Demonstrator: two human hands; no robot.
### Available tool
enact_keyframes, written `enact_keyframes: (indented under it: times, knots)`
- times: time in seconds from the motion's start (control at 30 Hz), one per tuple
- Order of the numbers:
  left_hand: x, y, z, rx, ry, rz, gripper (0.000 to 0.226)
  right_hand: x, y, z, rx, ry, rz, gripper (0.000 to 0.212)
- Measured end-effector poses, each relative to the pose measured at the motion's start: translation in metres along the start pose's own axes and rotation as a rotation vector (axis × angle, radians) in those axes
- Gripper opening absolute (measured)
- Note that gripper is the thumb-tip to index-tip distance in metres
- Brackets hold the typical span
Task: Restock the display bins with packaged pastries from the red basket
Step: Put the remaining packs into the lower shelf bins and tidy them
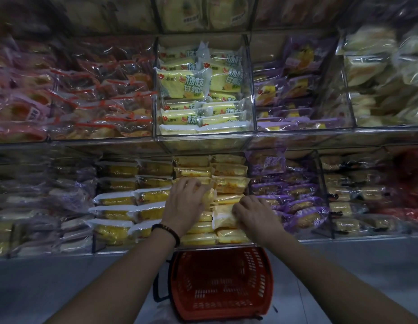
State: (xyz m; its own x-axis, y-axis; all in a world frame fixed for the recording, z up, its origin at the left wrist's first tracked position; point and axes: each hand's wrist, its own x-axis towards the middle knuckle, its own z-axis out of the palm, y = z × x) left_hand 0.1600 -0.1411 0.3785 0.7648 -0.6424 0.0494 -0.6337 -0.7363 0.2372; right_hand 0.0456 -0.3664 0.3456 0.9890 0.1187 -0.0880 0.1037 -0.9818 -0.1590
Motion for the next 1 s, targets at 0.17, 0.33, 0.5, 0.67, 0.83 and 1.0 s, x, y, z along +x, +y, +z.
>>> enact_keyframes:
  times: [0.17,0.33,0.5,0.67,0.83,1.0]
  knots:
    - [0.004,-0.015,0.006,0.004,-0.033,-0.023,0.047,0.026,-0.001,-0.018,-0.044,0.054,0.145,0.022]
    - [0.009,-0.012,0.006,0.033,-0.017,-0.027,0.044,0.031,-0.022,-0.022,-0.047,0.112,0.197,0.038]
    - [0.006,-0.019,0.001,0.025,-0.004,-0.018,0.044,0.024,-0.037,-0.015,0.043,0.036,0.189,0.037]
    - [0.005,-0.023,0.000,-0.024,-0.013,-0.021,0.047,0.038,-0.031,-0.023,-0.042,0.047,0.222,0.028]
    - [0.004,-0.021,-0.002,-0.020,-0.021,-0.012,0.047,0.053,-0.038,-0.024,-0.029,0.053,0.204,0.037]
    - [0.008,-0.018,-0.005,-0.049,-0.035,-0.014,0.045,0.058,-0.043,-0.017,0.001,0.035,0.178,0.042]
